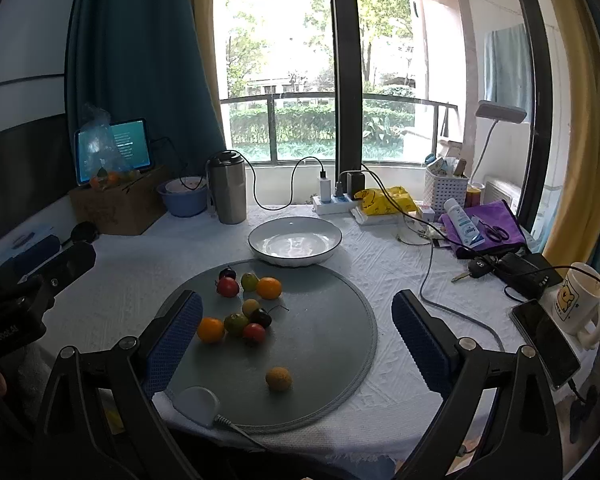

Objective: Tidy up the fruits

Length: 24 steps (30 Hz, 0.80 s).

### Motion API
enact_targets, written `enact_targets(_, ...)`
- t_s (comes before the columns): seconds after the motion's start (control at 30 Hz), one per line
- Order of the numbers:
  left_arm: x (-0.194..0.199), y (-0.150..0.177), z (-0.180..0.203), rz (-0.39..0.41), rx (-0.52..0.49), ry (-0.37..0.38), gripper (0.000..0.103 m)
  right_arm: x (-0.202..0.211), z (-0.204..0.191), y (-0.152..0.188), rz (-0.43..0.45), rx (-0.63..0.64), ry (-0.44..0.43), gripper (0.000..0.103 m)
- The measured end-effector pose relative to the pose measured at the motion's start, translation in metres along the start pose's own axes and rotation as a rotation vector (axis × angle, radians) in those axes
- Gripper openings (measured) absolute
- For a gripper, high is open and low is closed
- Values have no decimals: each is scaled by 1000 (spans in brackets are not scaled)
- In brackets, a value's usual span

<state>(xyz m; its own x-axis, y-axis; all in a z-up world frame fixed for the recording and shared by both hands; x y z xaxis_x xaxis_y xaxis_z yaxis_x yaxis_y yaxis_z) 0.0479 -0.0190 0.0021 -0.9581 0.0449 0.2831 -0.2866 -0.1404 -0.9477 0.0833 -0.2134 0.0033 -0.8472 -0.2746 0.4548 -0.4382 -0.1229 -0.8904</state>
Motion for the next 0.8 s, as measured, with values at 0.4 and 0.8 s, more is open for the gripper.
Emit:
enact_targets(0.4,2,-4,0,11,-8,4,102,-1,0,0,1,0,0,98)
enact_targets(0.8,3,-4,2,13,-12,5,102,0,0,0,1,1,1,98)
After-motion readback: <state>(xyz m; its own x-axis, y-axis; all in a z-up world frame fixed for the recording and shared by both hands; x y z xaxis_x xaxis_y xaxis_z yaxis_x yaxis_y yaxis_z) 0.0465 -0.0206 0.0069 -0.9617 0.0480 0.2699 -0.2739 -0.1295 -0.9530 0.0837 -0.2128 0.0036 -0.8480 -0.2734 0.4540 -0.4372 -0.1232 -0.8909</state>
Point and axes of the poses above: each gripper's, at about its wrist camera, not at the fingertips, and x roughly against the way its jaws point, z to its right, y to its underside, the point moved 8 cm from there along -x, roughly the way its jaws point, and after that the axes turned 1 degree about y, right-handed, at the moved point
